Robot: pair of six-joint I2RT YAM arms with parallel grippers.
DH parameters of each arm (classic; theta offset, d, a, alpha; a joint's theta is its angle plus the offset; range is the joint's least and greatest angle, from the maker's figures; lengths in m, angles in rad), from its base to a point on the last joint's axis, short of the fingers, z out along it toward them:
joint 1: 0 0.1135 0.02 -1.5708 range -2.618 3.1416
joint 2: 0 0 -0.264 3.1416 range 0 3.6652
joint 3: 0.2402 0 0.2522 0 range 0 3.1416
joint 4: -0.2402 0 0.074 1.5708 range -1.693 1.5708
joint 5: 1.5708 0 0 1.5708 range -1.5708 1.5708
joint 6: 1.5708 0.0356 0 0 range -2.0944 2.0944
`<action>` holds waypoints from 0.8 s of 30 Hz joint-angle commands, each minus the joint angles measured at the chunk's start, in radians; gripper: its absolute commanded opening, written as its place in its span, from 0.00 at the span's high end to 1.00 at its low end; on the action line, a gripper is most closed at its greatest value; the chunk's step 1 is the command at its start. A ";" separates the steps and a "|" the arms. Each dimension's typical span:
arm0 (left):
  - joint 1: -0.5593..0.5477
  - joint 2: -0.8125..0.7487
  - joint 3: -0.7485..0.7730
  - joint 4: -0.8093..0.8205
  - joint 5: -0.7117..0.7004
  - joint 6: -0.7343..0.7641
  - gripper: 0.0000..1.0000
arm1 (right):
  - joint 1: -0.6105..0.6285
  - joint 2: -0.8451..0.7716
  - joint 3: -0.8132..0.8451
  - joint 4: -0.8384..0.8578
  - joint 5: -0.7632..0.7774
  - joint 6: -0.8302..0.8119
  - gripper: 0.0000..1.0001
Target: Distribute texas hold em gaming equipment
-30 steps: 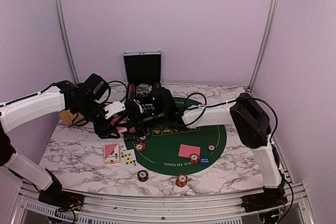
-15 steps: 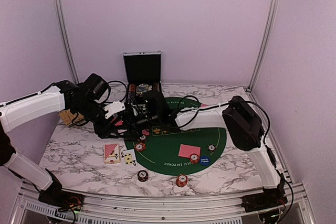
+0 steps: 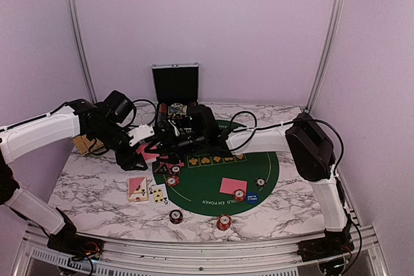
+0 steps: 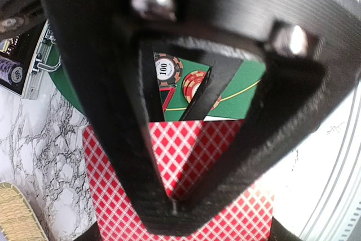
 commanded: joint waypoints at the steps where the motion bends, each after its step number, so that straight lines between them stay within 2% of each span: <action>1: 0.005 -0.020 0.015 -0.002 0.021 0.011 1.00 | -0.021 -0.037 -0.003 -0.073 0.046 -0.039 0.49; 7: 0.005 -0.024 0.010 -0.002 0.018 0.011 1.00 | -0.030 -0.071 -0.010 -0.114 0.057 -0.080 0.62; 16: 0.005 -0.020 0.011 -0.002 0.018 0.009 1.00 | -0.038 -0.122 -0.033 -0.174 0.073 -0.133 0.71; 24: 0.005 -0.019 0.011 -0.002 0.015 0.008 1.00 | -0.046 -0.151 -0.062 -0.151 0.059 -0.110 0.88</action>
